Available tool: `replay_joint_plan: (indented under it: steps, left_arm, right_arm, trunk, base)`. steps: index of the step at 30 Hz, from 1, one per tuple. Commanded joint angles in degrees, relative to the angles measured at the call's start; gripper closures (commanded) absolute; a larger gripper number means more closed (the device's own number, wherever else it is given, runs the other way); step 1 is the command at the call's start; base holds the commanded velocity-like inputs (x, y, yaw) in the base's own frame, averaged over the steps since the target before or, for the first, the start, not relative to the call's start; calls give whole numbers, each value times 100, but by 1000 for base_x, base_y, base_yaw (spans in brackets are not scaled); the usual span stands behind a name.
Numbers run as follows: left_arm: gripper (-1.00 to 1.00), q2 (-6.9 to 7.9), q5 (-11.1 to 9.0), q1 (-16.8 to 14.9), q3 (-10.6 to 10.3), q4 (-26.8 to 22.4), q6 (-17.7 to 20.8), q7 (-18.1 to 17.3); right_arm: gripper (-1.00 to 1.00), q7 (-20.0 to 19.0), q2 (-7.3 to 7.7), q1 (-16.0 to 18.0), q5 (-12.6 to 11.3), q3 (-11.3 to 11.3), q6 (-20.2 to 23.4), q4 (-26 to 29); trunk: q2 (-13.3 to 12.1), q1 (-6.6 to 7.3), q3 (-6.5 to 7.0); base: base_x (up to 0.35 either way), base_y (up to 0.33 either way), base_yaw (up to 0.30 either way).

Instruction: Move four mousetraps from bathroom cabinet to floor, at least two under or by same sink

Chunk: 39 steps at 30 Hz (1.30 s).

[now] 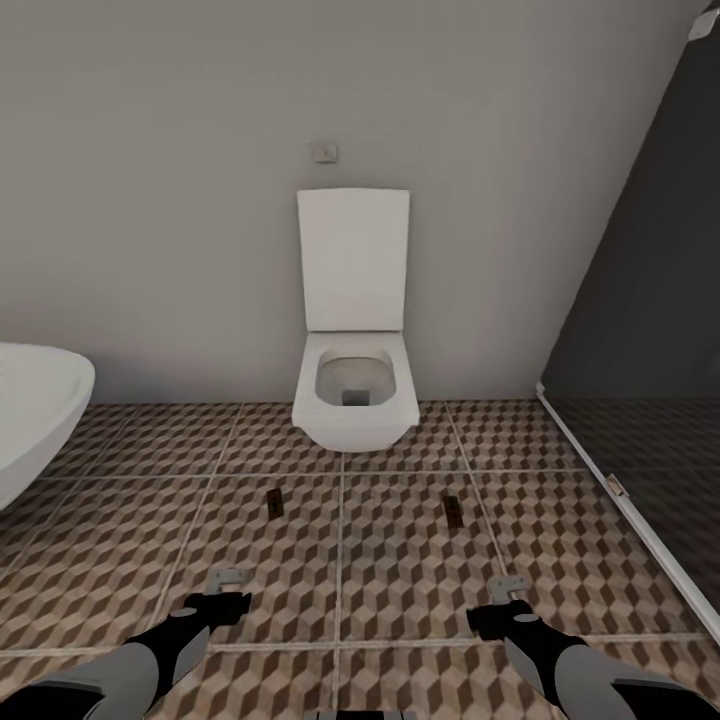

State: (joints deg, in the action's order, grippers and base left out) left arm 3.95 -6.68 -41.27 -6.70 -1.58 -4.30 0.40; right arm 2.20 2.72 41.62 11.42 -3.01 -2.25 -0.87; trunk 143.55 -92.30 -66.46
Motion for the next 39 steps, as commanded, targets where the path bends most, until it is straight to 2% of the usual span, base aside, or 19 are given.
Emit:
replay_joint_plan:
  steps: [1, 24, 30, 39]
  left_arm:
    - [-100, 0, -60, -3, -50, 6, -19, 4]
    - [-100, 1, -62, -1, -50, 73, -10, 8]
    - [-100, 1, -62, 1, -50, 84, -10, 12]
    - [-100, -2, -62, 1, -50, 87, -25, 10]
  right_arm:
    - [-100, 18, 0, 4, 54, -33, -21, -10]
    - [-100, 26, 0, 4, 54, -24, -12, -10]
    - [-100, 26, 0, 4, 54, -24, -12, -10]
    - [-100, 26, 0, 5, 54, -24, -12, -10]
  trunk:
    - [0, 3, 19]
    - [-31, 63, 528]
    - [-271, 194, 636]
    - [-271, 194, 636]
  base:
    - [0, 0, 0]
    - [0, 0, 0]
    - [0, 0, 0]
    - [0, 0, 0]
